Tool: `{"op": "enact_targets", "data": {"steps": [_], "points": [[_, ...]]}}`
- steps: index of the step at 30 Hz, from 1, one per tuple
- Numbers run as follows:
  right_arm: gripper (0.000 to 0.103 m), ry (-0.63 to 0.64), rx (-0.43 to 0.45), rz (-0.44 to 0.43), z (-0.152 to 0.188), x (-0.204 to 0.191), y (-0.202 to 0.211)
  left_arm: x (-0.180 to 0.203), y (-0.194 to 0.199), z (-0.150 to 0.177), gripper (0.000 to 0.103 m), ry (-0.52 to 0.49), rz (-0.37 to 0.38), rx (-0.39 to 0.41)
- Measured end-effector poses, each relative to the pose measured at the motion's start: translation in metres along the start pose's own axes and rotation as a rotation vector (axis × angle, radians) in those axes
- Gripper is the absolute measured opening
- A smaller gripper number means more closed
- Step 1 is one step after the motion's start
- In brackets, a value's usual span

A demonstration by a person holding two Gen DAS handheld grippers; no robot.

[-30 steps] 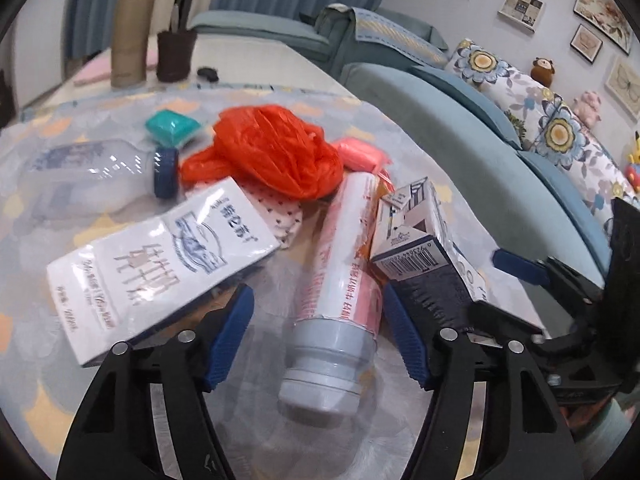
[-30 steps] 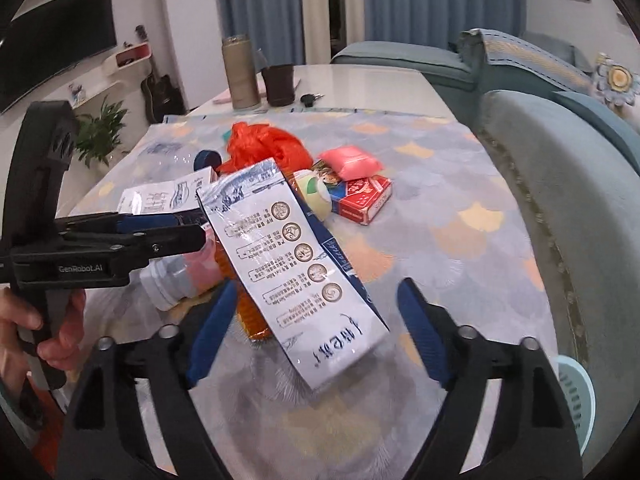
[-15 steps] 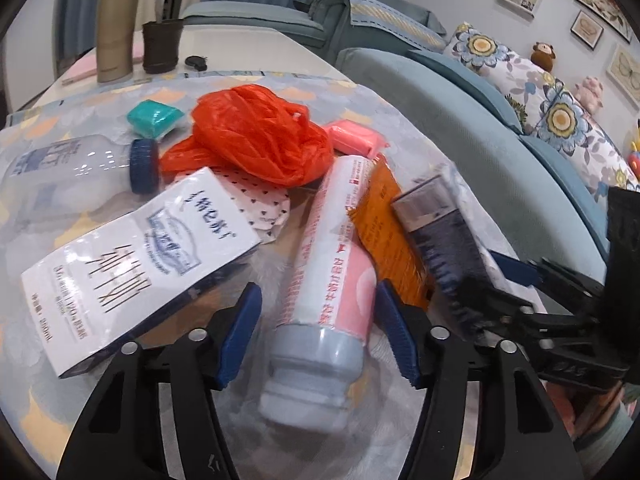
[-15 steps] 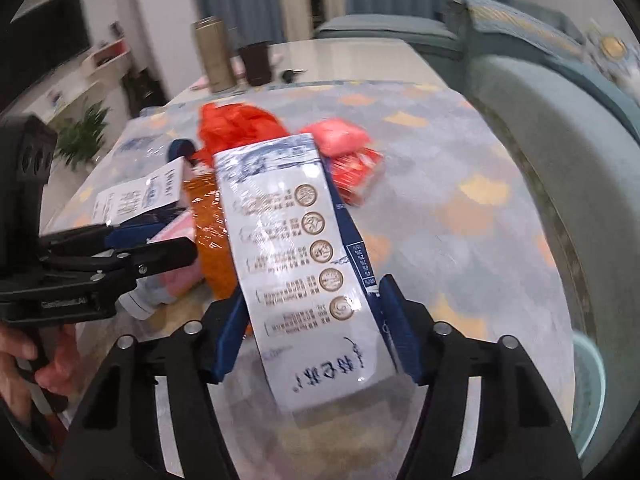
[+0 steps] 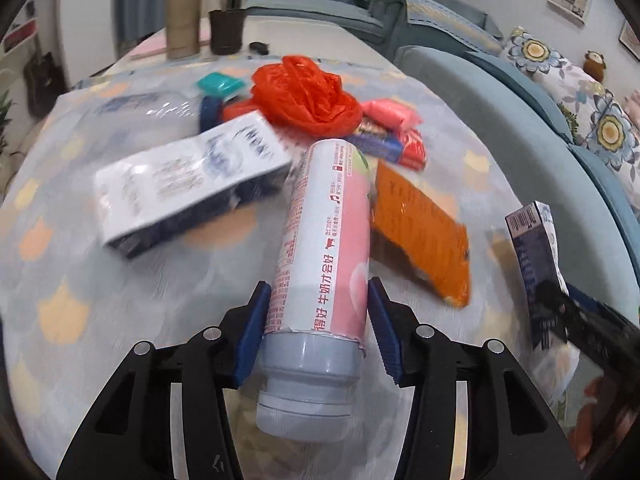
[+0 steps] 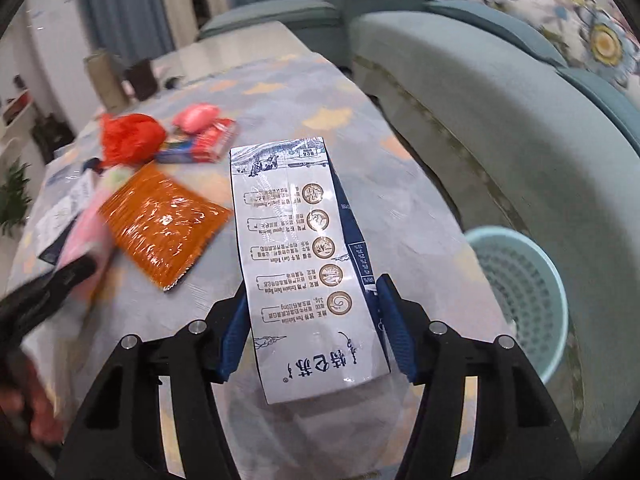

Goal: Collect trash
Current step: 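Grasp the pink-and-white bottle with the left tool while the right tool grasps the white milk pouch, then carry the bottle and pouch to the wastebasket and open both tools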

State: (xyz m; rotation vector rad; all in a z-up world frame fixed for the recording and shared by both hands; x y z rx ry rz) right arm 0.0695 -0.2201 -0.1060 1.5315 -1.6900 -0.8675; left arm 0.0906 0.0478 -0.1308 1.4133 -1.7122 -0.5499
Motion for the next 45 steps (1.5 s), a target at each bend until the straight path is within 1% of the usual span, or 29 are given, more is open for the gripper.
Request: {"op": "enact_targets", "data": {"steps": [2,4,5,6,9,10,13,15,17,20,22,23,25,27,28,30,32,34,36,38,40,45], "points": [[0.057,-0.015,-0.02,-0.002,0.003,0.001,-0.001,-0.003,0.001,0.005,0.048,-0.016,0.0,-0.02],[0.057,-0.034,-0.037,-0.012,0.006,0.001,-0.001,-0.007,0.001,0.011,0.046,-0.006,0.039,-0.056],[0.057,-0.045,-0.044,-0.028,0.008,0.001,-0.002,-0.01,-0.001,0.012,0.046,0.012,0.074,-0.076],[0.058,-0.048,-0.045,-0.036,0.007,0.0,-0.002,-0.012,-0.001,0.012,0.047,0.028,0.092,-0.075],[0.06,-0.051,-0.038,-0.055,0.009,-0.002,-0.002,-0.015,0.0,0.008,0.05,0.033,0.105,-0.046],[0.062,-0.049,-0.038,-0.059,0.009,-0.003,-0.002,-0.014,-0.002,0.006,0.055,0.035,0.109,-0.041],[0.064,-0.032,-0.029,-0.056,0.008,-0.005,-0.003,-0.012,-0.009,-0.003,0.058,0.036,0.12,-0.023],[0.064,-0.02,-0.026,-0.054,0.009,-0.006,-0.005,-0.007,-0.017,-0.008,0.058,0.032,0.116,-0.024],[0.064,-0.013,-0.024,-0.051,0.009,-0.005,-0.006,-0.005,-0.024,-0.013,0.058,0.023,0.093,-0.021],[0.064,-0.011,-0.02,-0.061,0.008,-0.003,-0.007,-0.001,-0.03,-0.017,0.056,-0.012,0.036,-0.019],[0.064,-0.002,-0.017,-0.059,0.008,-0.003,-0.008,0.001,-0.031,-0.017,0.049,-0.042,-0.007,-0.018],[0.064,0.0,-0.018,-0.06,0.008,-0.003,-0.009,0.002,-0.031,-0.017,0.048,-0.052,-0.018,-0.015],[0.064,0.001,-0.026,-0.065,0.008,-0.005,-0.012,-0.001,-0.027,-0.016,0.048,-0.026,-0.007,-0.005],[0.062,0.006,-0.03,-0.066,0.008,-0.006,-0.014,-0.002,-0.018,-0.019,0.047,0.012,0.049,0.024],[0.057,0.012,-0.018,-0.057,0.008,-0.007,-0.013,-0.002,-0.009,-0.022,0.047,0.028,0.074,0.052],[0.057,0.013,0.012,-0.044,0.006,-0.006,-0.008,0.002,0.003,-0.028,0.047,0.03,0.096,0.098],[0.056,-0.005,0.05,-0.064,0.002,-0.003,0.001,0.01,0.019,-0.034,0.047,0.012,0.122,0.153],[0.056,-0.024,0.101,-0.077,-0.004,0.002,0.015,0.023,0.035,-0.037,0.047,-0.026,0.146,0.204],[0.056,-0.038,0.147,-0.068,-0.01,0.009,0.029,0.036,0.045,-0.037,0.047,-0.059,0.161,0.232],[0.056,-0.061,0.202,-0.06,-0.017,0.02,0.045,0.051,0.057,-0.037,0.047,-0.084,0.178,0.259],[0.056,-0.09,0.259,-0.043,-0.025,0.037,0.064,0.073,0.074,-0.04,0.047,-0.111,0.213,0.299],[0.056,-0.154,0.358,0.016,-0.038,0.086,0.097,0.124,0.104,-0.046,0.047,-0.173,0.293,0.36]]}}
Point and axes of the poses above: each gripper's, at about its wrist camera, not at the fingertips, and y roughly against the way its jaws point, x to its right, z to its underside, the point moved 6 cm from there along -y, roughly the way its jaws point, and after that the axes turned 10 degrees about z, right-handed, at the moved point
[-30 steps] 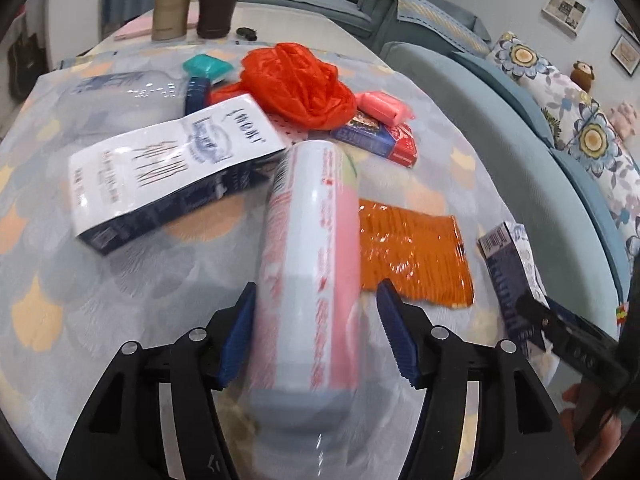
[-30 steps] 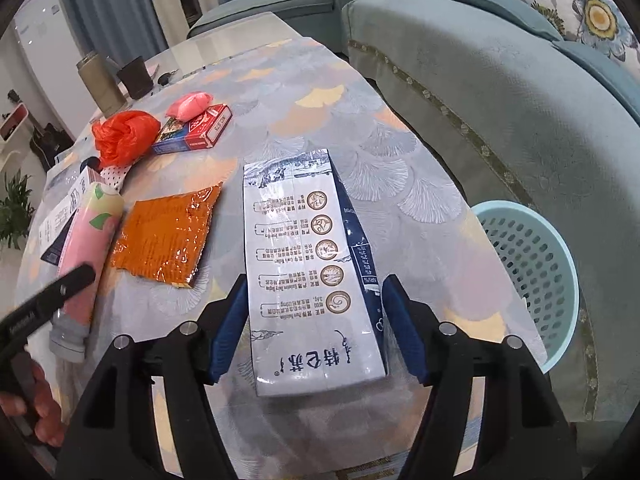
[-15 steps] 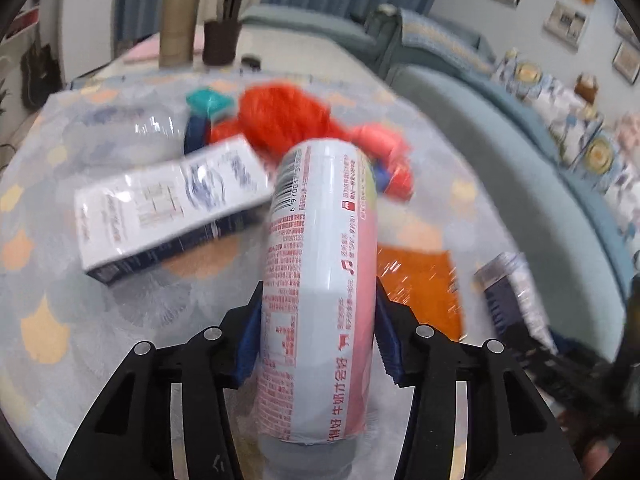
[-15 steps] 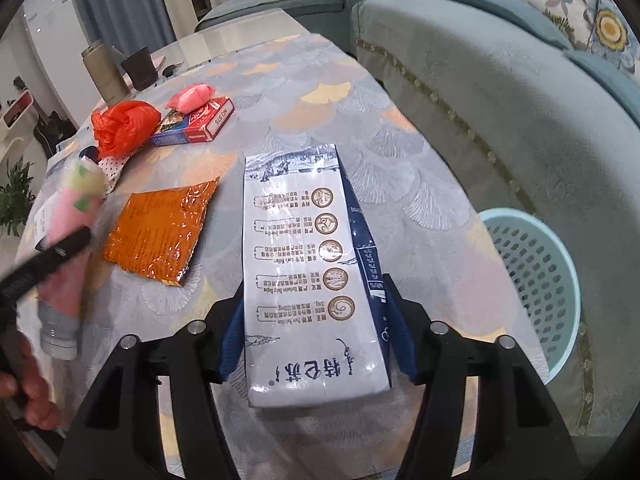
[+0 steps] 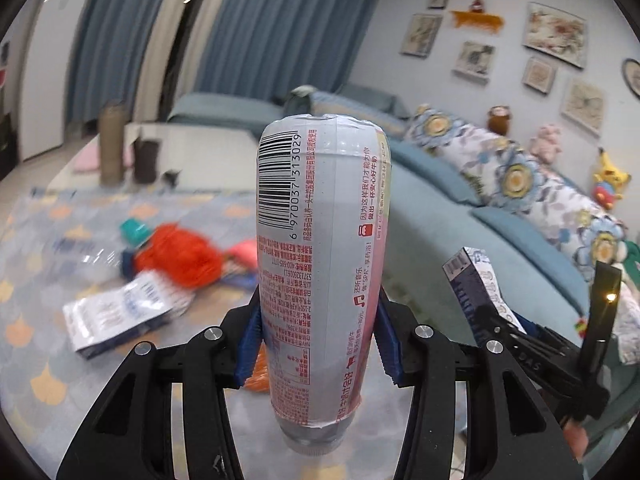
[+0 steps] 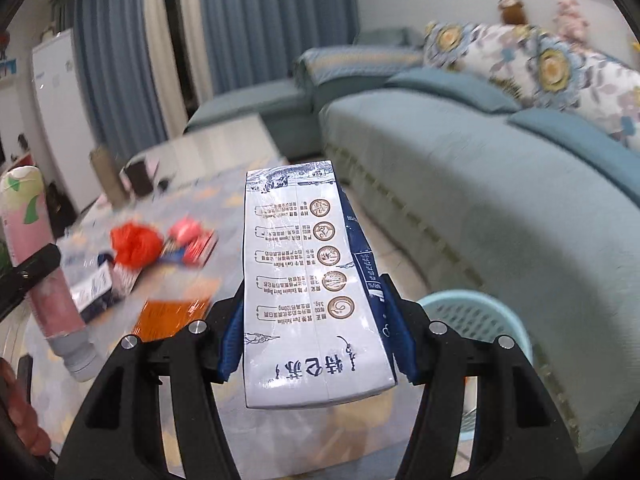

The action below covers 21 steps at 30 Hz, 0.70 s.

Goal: Collect trash
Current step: 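Carry the bottle and pouch to the wastebasket and open both tools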

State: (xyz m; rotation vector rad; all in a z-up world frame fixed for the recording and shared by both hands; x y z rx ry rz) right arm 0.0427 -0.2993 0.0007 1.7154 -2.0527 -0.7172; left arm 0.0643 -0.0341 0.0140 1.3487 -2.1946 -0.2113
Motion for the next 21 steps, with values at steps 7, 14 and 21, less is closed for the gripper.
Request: {"op": "enact_targets", "data": {"steps": [7,14,21], "points": [[0.056,-0.111,0.046,0.133,-0.013,0.095,0.012,0.088,-0.039,-0.017,0.047,-0.065,0.153,-0.018],[0.056,-0.241,-0.03,0.225,0.012,0.18,-0.012,0.156,-0.106,0.003,0.047,-0.156,0.261,-0.118],[0.056,-0.329,-0.187,0.283,0.056,0.225,-0.059,0.187,-0.179,0.053,0.047,-0.153,0.353,-0.293]]}}
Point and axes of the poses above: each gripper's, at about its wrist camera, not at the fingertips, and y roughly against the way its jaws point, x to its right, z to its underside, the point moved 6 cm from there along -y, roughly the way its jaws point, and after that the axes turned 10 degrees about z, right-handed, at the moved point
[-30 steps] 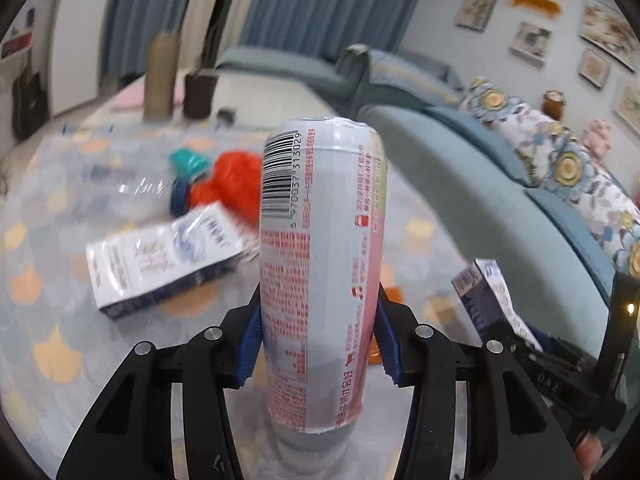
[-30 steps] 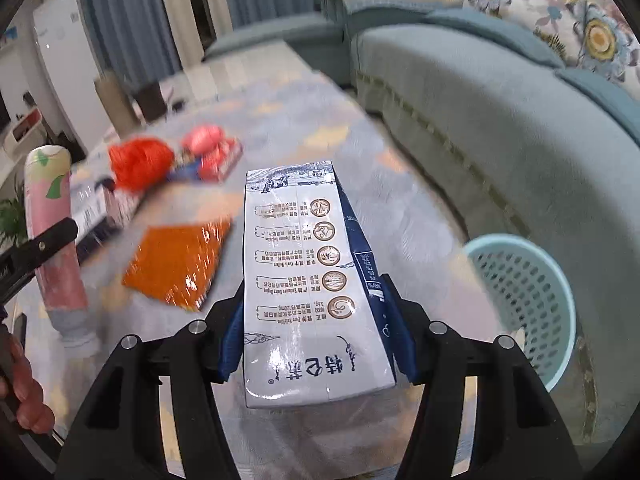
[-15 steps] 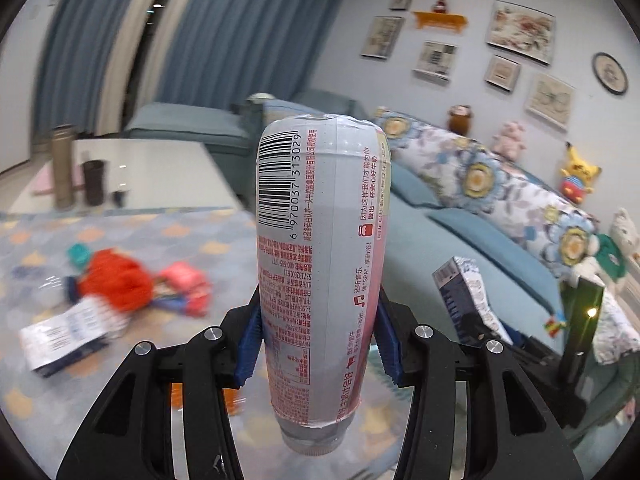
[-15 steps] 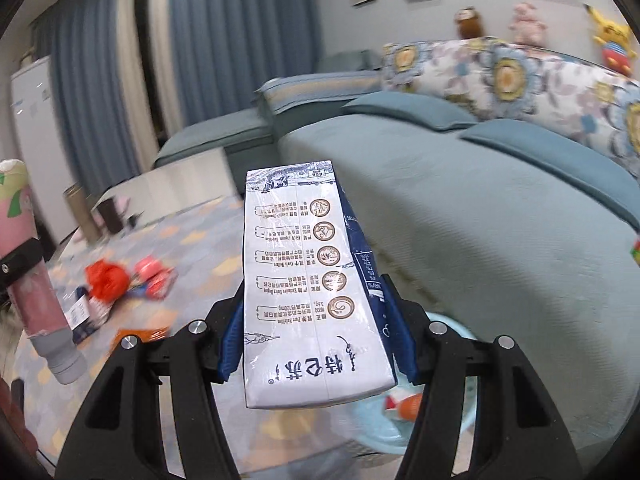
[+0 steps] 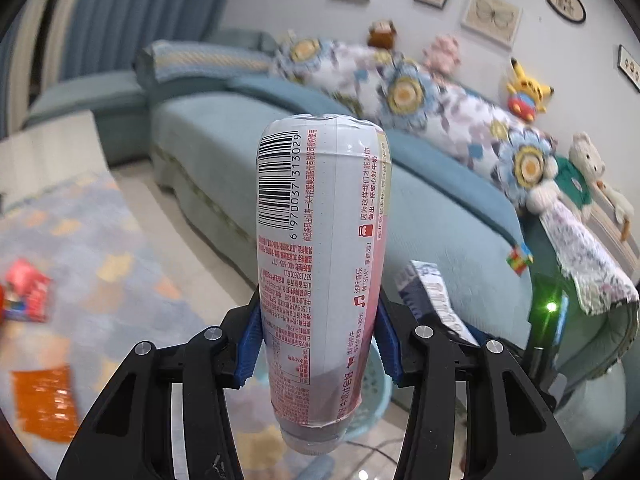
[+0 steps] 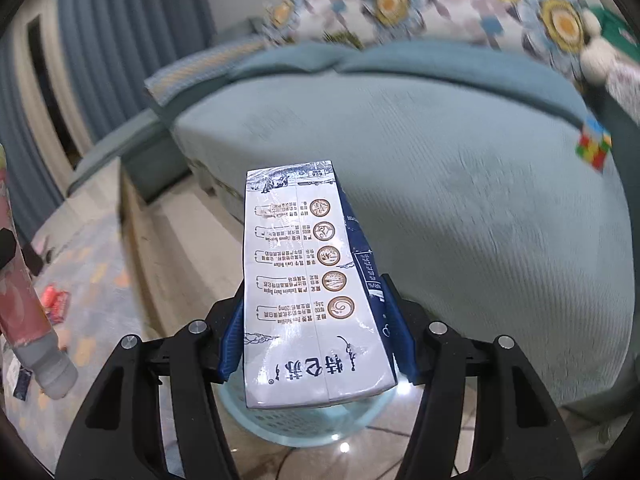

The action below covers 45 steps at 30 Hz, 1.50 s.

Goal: Collect trash
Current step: 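Carry the bottle and pouch to the wastebasket and open both tools, then return to the table, left tool reaching the white milk carton, right tool the orange packet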

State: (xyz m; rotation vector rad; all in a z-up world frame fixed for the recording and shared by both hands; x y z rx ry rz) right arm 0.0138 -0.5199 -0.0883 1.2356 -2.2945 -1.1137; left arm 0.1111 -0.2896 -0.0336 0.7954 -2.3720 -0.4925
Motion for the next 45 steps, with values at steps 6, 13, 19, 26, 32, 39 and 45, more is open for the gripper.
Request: {"op": "enact_targets", "data": {"steps": [6,13,19,26,32,39,45], "points": [[0.057,-0.066,-0.209,-0.011,0.035,0.016,-0.056,-0.014,-0.059,0.036,0.047,0.062,0.07,-0.152],[0.057,-0.072,-0.356,-0.034,0.069,0.012,-0.089,-0.024,-0.09,0.063,0.047,0.061,0.035,-0.247],[0.057,-0.072,-0.39,-0.048,0.074,0.01,-0.099,-0.026,-0.095,0.069,0.047,0.034,0.019,-0.273],[0.058,-0.099,-0.424,-0.094,0.077,0.004,-0.104,-0.028,-0.087,0.067,0.062,0.055,0.024,-0.251],[0.058,-0.101,-0.385,-0.123,0.068,0.002,-0.09,-0.03,-0.065,0.058,0.062,0.064,0.038,-0.203],[0.058,-0.034,-0.275,-0.172,0.048,-0.022,-0.054,-0.032,-0.023,0.048,0.062,0.057,0.035,-0.121],[0.058,0.072,-0.144,-0.252,0.033,-0.064,-0.007,-0.048,0.03,0.043,0.062,0.067,-0.015,-0.042]]}}
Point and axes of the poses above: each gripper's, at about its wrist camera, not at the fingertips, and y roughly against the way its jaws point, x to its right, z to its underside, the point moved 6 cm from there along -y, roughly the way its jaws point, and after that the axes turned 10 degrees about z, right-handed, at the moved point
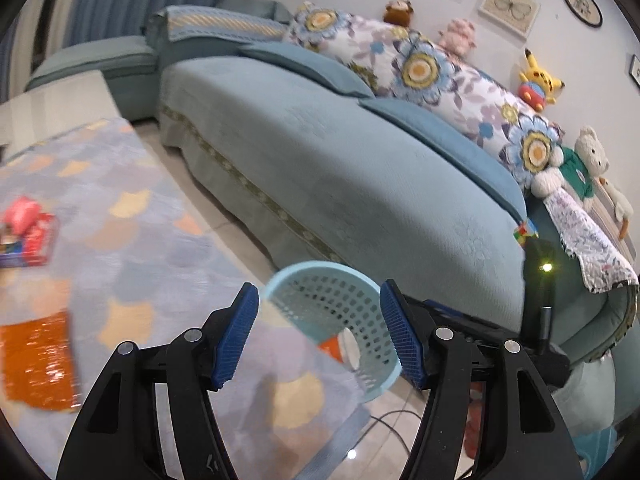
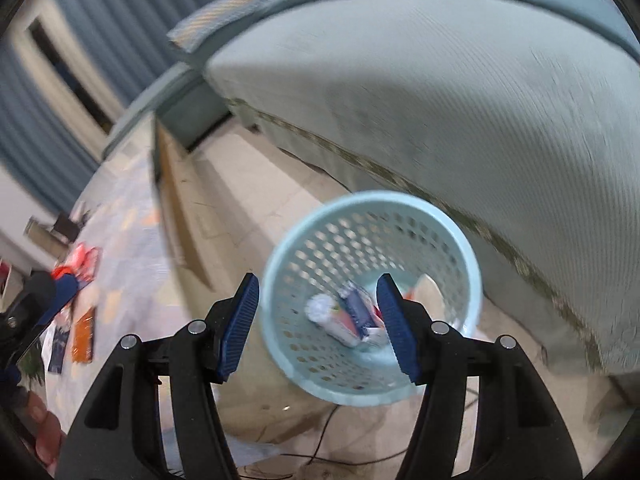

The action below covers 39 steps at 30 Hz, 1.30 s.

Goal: Collect trash
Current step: 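Return to the table, left tool reaching the white milk carton, right tool the orange packet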

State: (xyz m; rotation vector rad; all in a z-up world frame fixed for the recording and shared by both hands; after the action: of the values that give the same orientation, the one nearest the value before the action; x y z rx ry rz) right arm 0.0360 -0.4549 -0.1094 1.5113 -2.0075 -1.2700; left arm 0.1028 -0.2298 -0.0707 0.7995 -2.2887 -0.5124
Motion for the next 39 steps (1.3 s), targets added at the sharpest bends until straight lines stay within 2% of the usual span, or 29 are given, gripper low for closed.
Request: {"op": "enact_targets", "data": {"steps": [6,8,11,14,18,20,22,24,25,26,31,35,38,39], "points": [[0.058,0.163,0.142,-0.102,-0.004,-0.075,0.046,-0.042,0.079,-0.01,0.062,0.032,-0.087,0.112],[0.058,0.226,0.163,-0.138,0.0,-0.107,0.054,-0.067,0.112,-0.011,0.062,0.058,-0.148,0.15],[0.058,0.306,0.151,-0.175,0.01,-0.15,0.055,-0.107,0.156,-0.008,0.062,0.12,-0.234,0.195],[0.058,0.394,0.142,-0.207,0.026,-0.196,0.05,-0.153,0.2,0.003,0.062,0.197,-0.359,0.242],[0.058,0.508,0.115,-0.235,0.051,-0.245,0.035,-0.214,0.249,0.032,0.062,0.343,-0.477,0.287],[0.057,0.541,0.09,-0.251,0.063,-0.262,0.027,-0.238,0.264,0.044,0.062,0.388,-0.554,0.282],[0.057,0.56,0.065,-0.246,0.073,-0.277,0.015,-0.258,0.272,0.058,0.062,0.427,-0.595,0.258],[0.049,0.569,0.035,-0.244,0.084,-0.289,0.003,-0.277,0.278,0.072,0.062,0.475,-0.631,0.238],[0.035,0.571,0.004,-0.26,0.09,-0.294,-0.005,-0.285,0.279,0.077,0.062,0.497,-0.635,0.226],[0.028,0.571,-0.02,-0.263,0.095,-0.298,-0.012,-0.292,0.278,0.081,0.062,0.525,-0.628,0.204],[0.025,0.565,-0.071,-0.255,0.108,-0.301,-0.024,-0.294,0.259,0.089,0.061,0.563,-0.497,0.166],[0.025,0.569,-0.081,-0.246,0.111,-0.302,-0.026,-0.265,0.235,0.086,0.061,0.525,-0.358,0.143],[0.025,0.558,-0.089,-0.249,0.111,-0.301,-0.027,-0.23,0.211,0.088,0.061,0.472,-0.222,0.089],[0.025,0.557,-0.088,-0.251,0.111,-0.301,-0.027,-0.22,0.206,0.087,0.061,0.444,-0.2,0.07]]}}
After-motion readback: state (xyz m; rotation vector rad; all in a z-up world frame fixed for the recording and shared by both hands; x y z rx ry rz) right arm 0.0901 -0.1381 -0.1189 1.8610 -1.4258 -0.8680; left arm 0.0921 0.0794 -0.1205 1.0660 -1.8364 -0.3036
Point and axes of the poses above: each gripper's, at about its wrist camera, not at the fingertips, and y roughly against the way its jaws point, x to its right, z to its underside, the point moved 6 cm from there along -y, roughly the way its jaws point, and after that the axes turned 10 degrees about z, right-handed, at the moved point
